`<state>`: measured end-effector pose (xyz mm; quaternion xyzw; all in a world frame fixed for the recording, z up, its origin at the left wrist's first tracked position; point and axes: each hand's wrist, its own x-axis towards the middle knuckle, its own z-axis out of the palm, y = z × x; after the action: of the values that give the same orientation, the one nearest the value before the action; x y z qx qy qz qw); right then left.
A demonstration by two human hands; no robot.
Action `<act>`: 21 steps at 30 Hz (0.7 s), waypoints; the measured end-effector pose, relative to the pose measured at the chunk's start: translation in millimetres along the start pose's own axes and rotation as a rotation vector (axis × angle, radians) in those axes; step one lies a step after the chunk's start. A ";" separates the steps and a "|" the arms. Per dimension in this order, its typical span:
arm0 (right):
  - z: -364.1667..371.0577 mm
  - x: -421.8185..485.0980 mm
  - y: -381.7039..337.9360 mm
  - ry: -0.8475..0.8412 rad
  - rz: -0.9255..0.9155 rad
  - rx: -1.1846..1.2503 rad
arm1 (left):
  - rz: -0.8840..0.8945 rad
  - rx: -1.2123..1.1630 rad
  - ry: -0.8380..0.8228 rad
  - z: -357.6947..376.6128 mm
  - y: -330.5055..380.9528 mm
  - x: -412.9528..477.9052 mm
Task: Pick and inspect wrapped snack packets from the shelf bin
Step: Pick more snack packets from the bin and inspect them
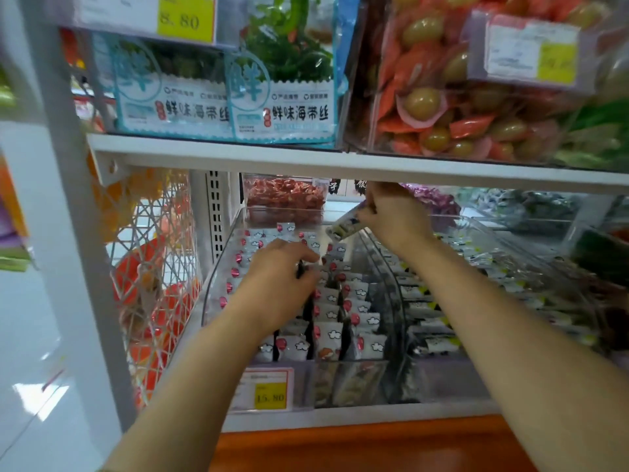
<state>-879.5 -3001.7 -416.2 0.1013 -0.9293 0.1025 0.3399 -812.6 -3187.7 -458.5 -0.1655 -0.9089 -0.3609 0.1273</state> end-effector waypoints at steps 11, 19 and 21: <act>-53.7 -92.4 -26.3 0.206 0.491 0.850 | -0.113 -0.557 -0.024 -7.2 25.8 -30.6; -55.3 -115.9 -25.6 0.127 0.483 1.229 | -0.305 -1.016 -0.045 -4.2 17.4 -24.4; -52.6 -116.7 -25.3 0.139 0.517 1.260 | -0.341 -1.142 -0.045 -3.5 18.2 -23.4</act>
<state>-753.5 -2998.5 -450.0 0.0479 -0.6627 0.7080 0.2393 -783.7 -3182.5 -453.0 -0.0671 -0.5871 -0.8044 -0.0608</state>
